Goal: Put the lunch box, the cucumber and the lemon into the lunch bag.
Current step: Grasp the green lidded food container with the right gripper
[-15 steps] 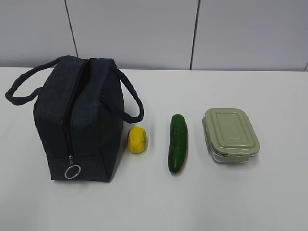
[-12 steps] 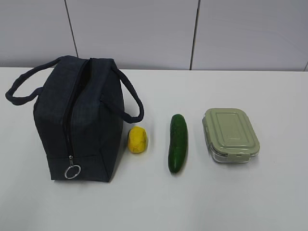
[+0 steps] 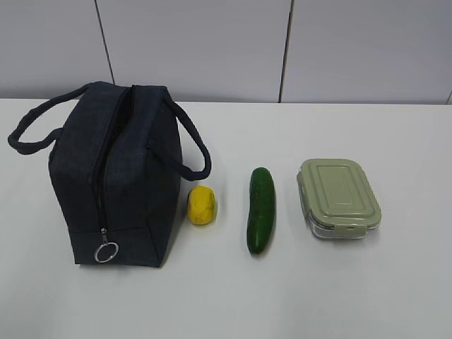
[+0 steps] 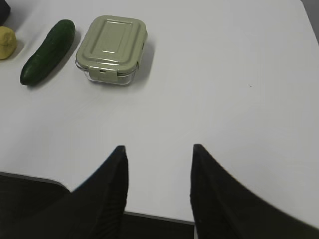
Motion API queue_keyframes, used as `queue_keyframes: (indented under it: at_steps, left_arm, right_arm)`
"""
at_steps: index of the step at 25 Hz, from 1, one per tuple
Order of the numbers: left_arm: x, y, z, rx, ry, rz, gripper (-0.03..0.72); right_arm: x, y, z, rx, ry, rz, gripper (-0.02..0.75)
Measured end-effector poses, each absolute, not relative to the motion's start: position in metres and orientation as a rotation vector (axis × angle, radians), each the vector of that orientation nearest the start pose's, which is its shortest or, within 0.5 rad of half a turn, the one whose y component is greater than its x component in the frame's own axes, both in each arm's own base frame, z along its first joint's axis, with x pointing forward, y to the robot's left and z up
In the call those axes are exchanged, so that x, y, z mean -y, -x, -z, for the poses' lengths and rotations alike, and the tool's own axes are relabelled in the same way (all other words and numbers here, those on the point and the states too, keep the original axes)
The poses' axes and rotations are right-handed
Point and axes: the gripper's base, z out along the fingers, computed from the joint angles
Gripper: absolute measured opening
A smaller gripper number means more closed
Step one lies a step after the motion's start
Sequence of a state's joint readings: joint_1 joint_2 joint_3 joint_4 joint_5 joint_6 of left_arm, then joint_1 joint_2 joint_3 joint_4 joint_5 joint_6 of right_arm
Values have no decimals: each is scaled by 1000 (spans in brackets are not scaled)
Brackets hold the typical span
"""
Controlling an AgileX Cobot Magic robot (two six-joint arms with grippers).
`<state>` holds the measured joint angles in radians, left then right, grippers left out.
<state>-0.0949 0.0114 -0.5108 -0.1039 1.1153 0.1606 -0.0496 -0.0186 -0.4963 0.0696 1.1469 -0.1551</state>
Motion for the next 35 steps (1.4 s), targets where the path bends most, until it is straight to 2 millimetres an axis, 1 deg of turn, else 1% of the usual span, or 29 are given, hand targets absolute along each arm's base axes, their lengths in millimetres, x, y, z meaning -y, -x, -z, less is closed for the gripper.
queue_keyframes:
  at_steps: [35]
  left_arm:
    - [8,8,-276,-2077,-275,86,238]
  right_arm:
    - [-7,11,-269,-2110,119,34,316]
